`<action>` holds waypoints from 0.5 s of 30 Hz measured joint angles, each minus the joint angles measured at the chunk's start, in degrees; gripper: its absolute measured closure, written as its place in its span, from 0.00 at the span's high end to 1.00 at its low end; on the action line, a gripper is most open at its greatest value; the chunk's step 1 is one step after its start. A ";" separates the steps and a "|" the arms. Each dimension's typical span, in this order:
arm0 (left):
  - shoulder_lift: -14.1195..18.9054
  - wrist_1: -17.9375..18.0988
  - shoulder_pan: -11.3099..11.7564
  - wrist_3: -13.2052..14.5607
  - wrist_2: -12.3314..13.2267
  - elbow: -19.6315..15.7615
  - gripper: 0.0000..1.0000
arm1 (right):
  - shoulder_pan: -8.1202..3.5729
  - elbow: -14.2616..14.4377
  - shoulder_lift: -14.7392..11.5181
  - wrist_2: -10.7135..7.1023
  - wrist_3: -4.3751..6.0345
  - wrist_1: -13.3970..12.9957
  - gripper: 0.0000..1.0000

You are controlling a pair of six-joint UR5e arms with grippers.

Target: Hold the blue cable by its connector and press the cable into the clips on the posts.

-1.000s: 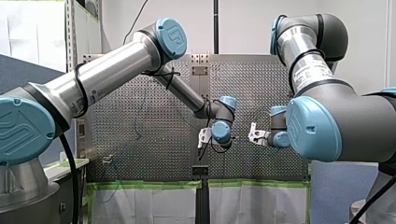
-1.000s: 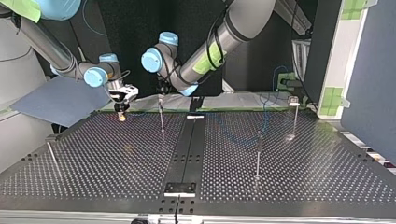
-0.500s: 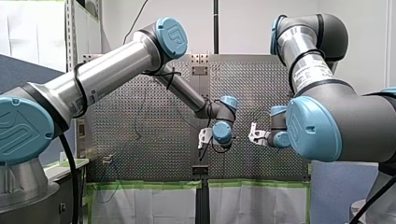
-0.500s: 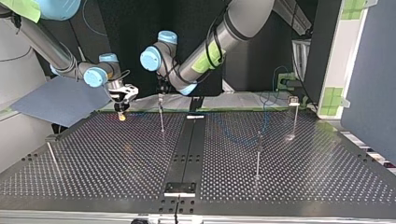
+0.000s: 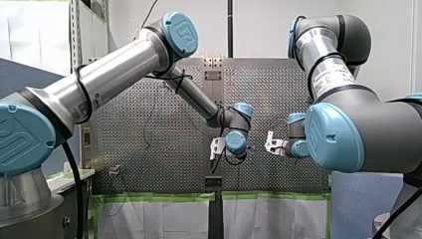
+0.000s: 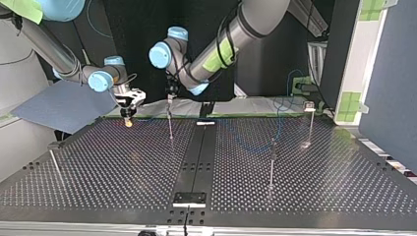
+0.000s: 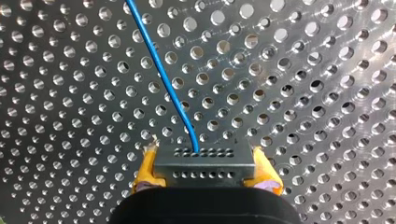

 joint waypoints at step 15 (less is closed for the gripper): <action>7.09 7.15 -1.57 -1.55 -4.08 -7.22 1.00 | -0.02 -0.01 -0.01 0.00 0.17 0.17 0.00</action>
